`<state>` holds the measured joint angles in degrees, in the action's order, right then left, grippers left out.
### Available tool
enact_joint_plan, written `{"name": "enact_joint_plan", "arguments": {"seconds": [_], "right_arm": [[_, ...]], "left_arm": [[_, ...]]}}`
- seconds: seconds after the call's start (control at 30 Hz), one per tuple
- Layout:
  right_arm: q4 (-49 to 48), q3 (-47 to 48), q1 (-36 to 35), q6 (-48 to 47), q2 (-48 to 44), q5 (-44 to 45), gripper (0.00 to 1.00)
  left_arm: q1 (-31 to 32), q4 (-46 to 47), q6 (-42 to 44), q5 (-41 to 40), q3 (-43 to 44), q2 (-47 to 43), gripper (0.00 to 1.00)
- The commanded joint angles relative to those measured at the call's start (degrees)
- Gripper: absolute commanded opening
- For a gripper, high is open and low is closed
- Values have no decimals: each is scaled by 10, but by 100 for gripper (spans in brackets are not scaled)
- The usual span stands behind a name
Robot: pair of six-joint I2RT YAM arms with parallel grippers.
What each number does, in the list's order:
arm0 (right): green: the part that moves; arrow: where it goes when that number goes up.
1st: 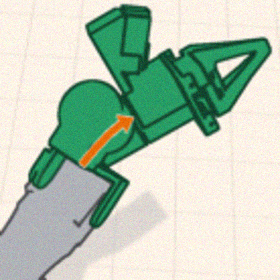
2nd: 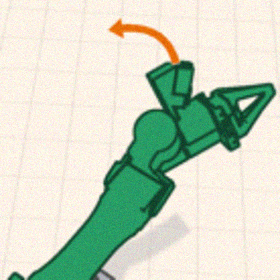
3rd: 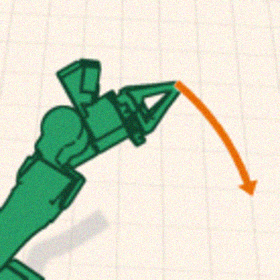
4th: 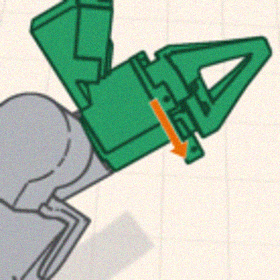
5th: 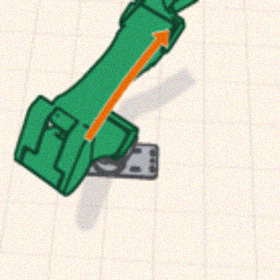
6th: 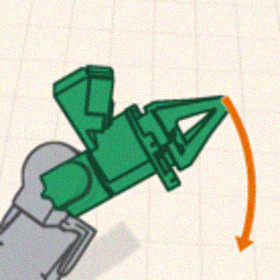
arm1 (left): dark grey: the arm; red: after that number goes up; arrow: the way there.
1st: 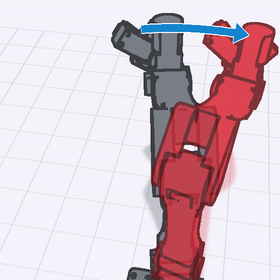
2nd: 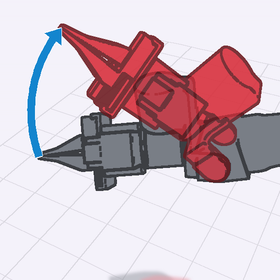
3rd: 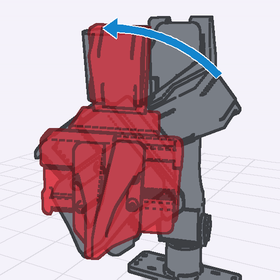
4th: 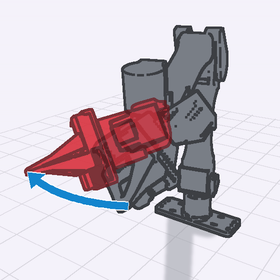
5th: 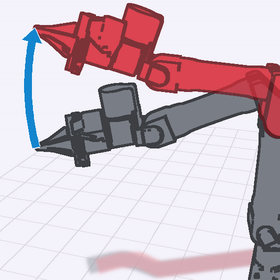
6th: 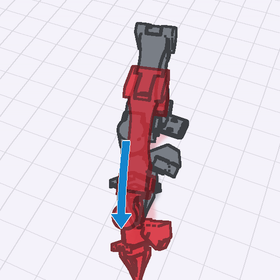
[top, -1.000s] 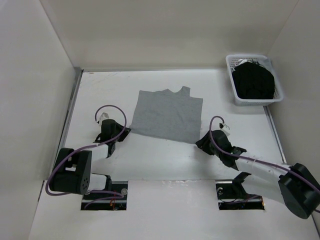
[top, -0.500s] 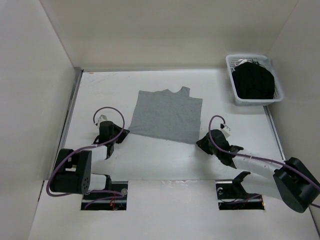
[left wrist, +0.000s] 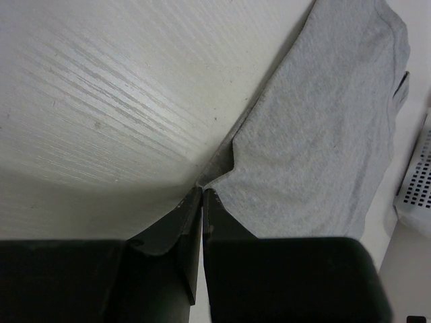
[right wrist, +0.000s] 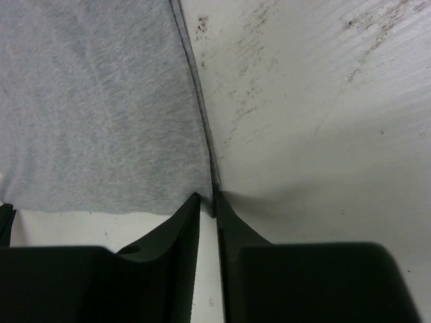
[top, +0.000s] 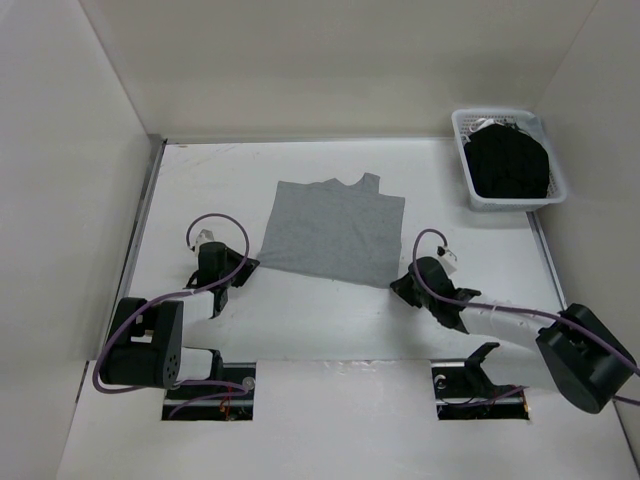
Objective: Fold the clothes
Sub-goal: Fold the tank top
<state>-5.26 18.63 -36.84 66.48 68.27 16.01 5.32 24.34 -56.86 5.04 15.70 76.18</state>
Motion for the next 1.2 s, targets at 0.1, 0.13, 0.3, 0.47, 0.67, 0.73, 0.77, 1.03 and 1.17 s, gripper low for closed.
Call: {"name": "enact_joint_plan", "arguments": {"seconds": [0.1,0.13,0.3,0.47,0.67,0.73,0.77,1.03,1.17], "right_arm": [[-13,2,-6,4,10,7,7],[-16,2,-6,1,6,11,5],[0,20,-7,-56,-76,44,0],[202,127,-52,-138,-283,96,0],[396,332,-189,-199,-377,184,0],[426,395,-255,-211,-379,229,0],[435,421,-291,-216,-374,251,0],[414,433,-346,-248,-343,315,1],[293,335,-149,-275,-303,109,1]], "left_arm": [[0,33,1,5,-7,-21,1],[0,33,0,5,-7,-24,1],[0,10,-10,17,8,-87,0],[17,-177,4,-10,99,-296,0],[49,-365,31,-36,273,-440,0],[61,-399,38,-49,317,-458,0],[68,-415,42,-55,341,-465,0],[73,-446,59,-78,375,-428,0],[64,-375,49,-78,305,-353,0]]}}
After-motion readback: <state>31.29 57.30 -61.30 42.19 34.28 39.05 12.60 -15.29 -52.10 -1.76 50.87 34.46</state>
